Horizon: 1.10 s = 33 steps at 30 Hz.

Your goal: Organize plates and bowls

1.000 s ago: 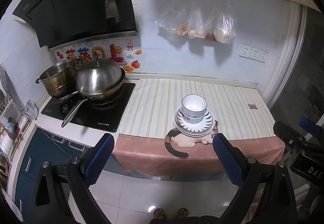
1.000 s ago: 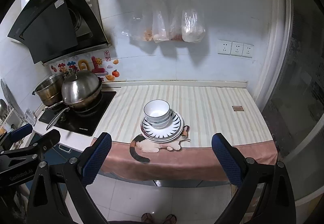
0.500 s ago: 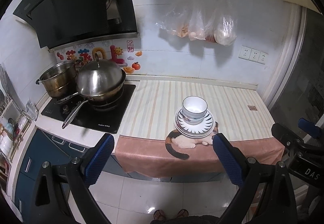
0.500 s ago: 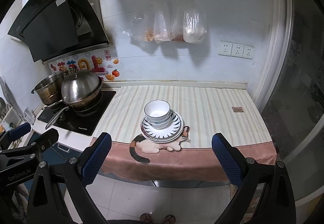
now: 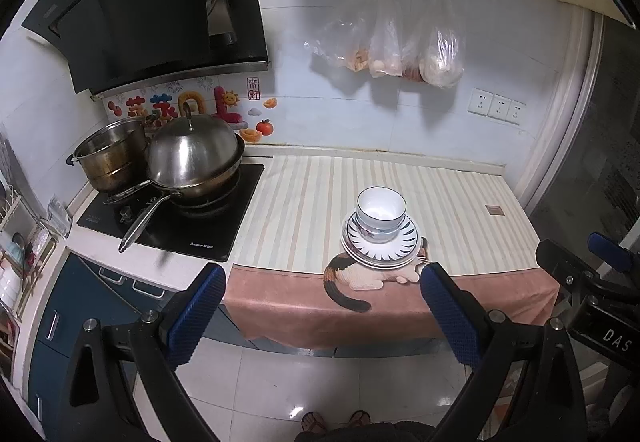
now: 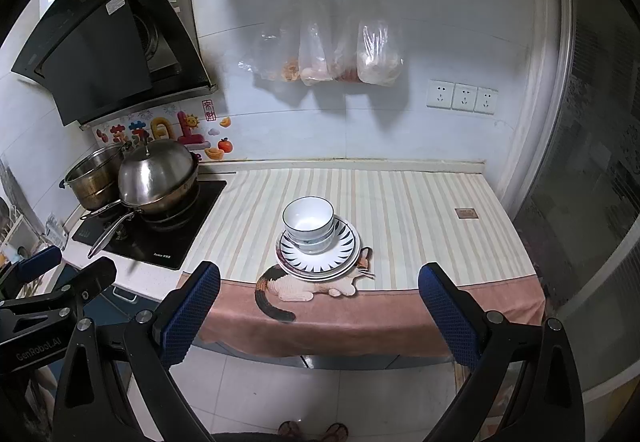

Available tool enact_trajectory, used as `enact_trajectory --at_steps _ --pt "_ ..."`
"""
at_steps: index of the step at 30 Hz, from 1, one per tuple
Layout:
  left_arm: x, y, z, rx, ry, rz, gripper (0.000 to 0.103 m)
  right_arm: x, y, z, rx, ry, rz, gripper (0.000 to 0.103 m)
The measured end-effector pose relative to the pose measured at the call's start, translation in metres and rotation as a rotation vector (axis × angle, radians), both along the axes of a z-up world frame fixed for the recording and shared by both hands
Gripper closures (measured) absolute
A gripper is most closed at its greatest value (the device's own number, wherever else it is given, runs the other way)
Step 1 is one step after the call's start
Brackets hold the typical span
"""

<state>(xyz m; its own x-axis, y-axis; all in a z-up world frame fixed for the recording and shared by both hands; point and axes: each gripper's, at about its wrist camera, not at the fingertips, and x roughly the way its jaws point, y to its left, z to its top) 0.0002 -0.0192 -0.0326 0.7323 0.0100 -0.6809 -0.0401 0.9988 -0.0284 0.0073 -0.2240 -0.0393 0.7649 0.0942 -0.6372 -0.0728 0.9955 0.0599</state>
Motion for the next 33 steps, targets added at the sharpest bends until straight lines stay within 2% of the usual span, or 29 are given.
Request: enact_trajectory --at_steps 33 --pt "-0.0016 -0.0020 -0.0017 -0.003 -0.004 0.007 0.003 -0.0021 0.0001 0.0006 -0.003 -0.003 -0.015 0.001"
